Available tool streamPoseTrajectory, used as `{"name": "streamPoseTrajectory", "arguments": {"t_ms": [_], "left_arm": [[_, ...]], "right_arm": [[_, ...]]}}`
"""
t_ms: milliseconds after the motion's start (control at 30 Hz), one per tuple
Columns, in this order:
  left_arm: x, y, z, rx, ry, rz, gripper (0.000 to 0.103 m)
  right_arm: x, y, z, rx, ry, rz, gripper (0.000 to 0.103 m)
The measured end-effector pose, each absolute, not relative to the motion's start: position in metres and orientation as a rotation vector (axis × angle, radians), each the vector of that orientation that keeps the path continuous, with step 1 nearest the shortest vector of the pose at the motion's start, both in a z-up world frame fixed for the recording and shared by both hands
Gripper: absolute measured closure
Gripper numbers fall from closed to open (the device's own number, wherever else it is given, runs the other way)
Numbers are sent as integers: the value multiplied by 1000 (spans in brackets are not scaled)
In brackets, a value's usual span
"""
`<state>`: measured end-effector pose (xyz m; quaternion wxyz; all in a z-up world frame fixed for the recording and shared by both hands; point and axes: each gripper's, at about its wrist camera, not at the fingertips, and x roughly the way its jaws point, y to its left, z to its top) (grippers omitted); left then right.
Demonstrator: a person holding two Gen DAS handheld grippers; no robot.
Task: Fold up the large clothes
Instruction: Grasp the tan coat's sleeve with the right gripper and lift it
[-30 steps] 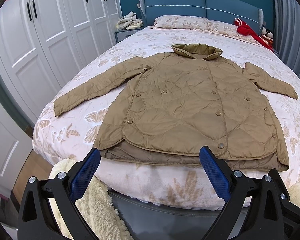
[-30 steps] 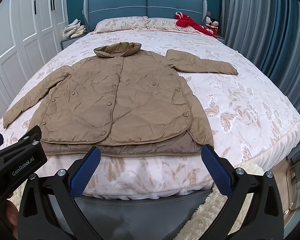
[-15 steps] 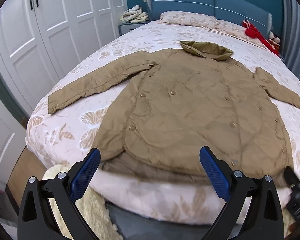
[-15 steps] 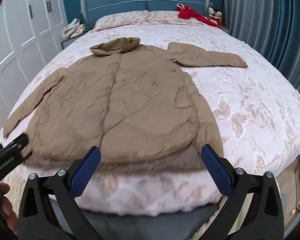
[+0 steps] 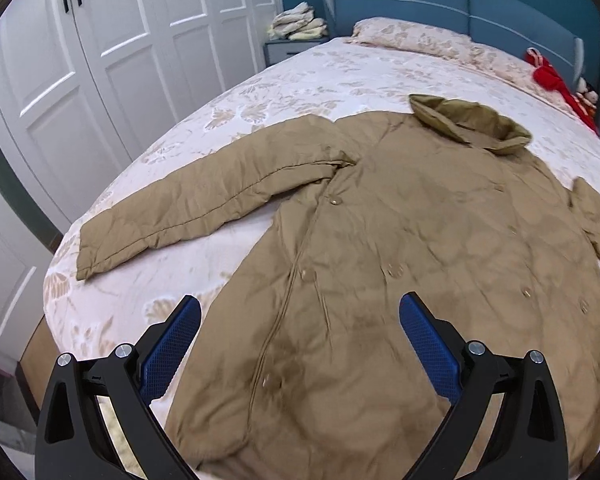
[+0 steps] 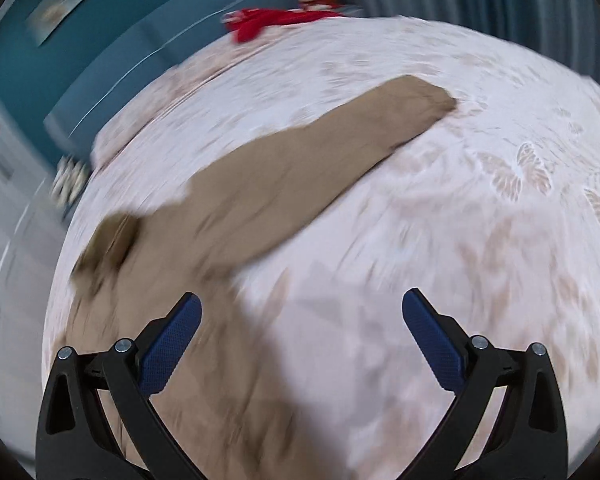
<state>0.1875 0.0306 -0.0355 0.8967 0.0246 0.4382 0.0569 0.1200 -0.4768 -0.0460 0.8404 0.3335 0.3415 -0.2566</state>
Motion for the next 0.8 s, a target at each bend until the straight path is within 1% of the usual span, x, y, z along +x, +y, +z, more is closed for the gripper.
{"name": "streamPoseTrajectory", "arguments": {"t_ms": [167,233,367,400,467,533,567,600,633,700,800], "left_arm": [[221,24,-53,54,939,170,6],[232,18,-58,71,938,190,6],[250,6,-65,100,928,224,6],[254,3,-67,106,925,229,6],[259,-1,-70,110,922,236,6],[262,-5,-73,111,928,234,6],[263,-5,-74,111,931,232,6],[263,-7,-76,113,936,231,6],[263,-8,-78,114,940,228,6],[263,-9,-81,118,949,222,6],[259,-8,-82,116,952,217,6]], "right_arm": [[155,-566,-70,804,656,-659,7],[167,-591,-77,814,649,-692,12],[190,-635,-90,830,642,-736,14],[196,-644,-93,833,643,-745,16],[201,-659,-102,857,647,-768,28],[203,-669,-111,907,647,-776,46],[201,-673,-114,941,623,-782,53],[200,-677,-115,957,608,-784,76],[201,-680,-116,975,604,-774,95],[201,-681,-109,1003,559,-733,100],[205,-662,-71,949,460,-633,101]]}}
